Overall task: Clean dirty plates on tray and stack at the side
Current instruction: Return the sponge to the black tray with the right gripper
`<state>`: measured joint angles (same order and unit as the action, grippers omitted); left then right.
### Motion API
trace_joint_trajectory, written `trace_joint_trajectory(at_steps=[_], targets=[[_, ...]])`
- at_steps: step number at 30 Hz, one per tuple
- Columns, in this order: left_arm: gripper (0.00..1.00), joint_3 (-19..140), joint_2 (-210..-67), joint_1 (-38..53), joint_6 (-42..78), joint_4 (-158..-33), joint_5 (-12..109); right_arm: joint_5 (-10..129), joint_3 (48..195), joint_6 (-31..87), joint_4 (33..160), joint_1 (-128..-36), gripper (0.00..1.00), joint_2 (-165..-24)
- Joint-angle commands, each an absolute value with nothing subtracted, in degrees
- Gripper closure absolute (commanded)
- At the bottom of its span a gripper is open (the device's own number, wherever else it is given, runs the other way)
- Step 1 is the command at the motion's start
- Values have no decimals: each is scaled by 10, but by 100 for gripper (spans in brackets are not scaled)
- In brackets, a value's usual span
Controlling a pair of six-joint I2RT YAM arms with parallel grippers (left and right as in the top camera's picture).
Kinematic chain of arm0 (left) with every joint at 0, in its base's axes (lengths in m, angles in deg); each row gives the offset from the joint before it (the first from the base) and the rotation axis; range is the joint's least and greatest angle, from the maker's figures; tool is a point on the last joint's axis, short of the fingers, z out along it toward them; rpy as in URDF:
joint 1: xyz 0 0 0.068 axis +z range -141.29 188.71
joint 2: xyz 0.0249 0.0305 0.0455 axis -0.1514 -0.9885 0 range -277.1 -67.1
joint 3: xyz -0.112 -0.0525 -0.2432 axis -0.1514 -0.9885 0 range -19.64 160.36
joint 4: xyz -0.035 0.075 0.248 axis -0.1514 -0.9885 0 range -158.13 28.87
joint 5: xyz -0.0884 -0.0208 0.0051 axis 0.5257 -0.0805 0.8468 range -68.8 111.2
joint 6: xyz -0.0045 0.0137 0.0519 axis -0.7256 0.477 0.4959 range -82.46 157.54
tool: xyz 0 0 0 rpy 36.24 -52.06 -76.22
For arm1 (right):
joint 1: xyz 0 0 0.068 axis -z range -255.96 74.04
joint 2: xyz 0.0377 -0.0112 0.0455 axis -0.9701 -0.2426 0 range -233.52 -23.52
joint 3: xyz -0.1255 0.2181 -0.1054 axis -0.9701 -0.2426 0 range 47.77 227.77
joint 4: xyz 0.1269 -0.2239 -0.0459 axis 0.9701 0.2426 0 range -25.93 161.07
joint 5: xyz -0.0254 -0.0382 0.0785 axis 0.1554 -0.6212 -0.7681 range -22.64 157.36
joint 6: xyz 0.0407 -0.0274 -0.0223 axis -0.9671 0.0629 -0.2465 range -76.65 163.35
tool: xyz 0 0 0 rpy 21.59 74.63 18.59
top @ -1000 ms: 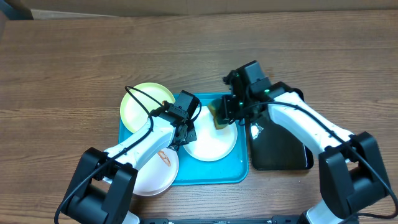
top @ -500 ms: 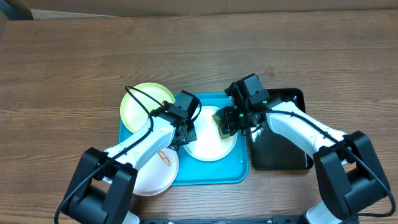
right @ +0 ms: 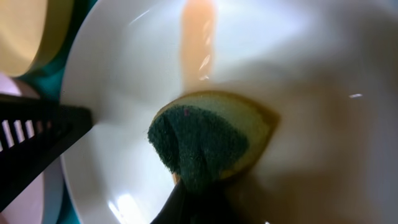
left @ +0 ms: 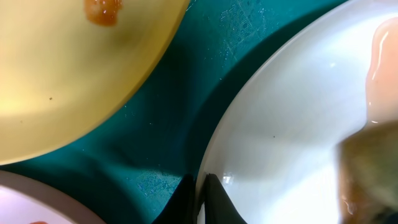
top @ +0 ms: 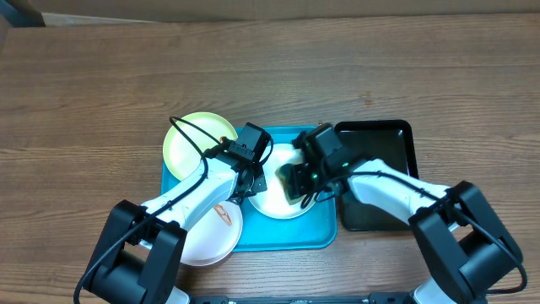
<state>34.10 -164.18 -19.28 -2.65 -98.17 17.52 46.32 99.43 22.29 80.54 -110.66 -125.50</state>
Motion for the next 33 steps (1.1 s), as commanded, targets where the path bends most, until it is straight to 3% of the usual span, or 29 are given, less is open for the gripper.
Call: trace_joint_trajectory(at_steps=[1,10,16,22,33], targets=[[95,341,-1642,-189,-27,-983,167,473,984,191,793,-1135,96,-1255],[92,334,-1642,-189,-27,-984,163,422,1047,193,799,-1037,96,-1137],[96,335,-1642,-188,8,-984,171,459,1051,232,960,-947,96,-1060],[96,374,-1636,-189,40,-1025,165,599,1047,254,1099,-868,96,-1050],[96,544,-1591,-245,38,-1198,-40,663,994,245,1086,-833,96,-1075]])
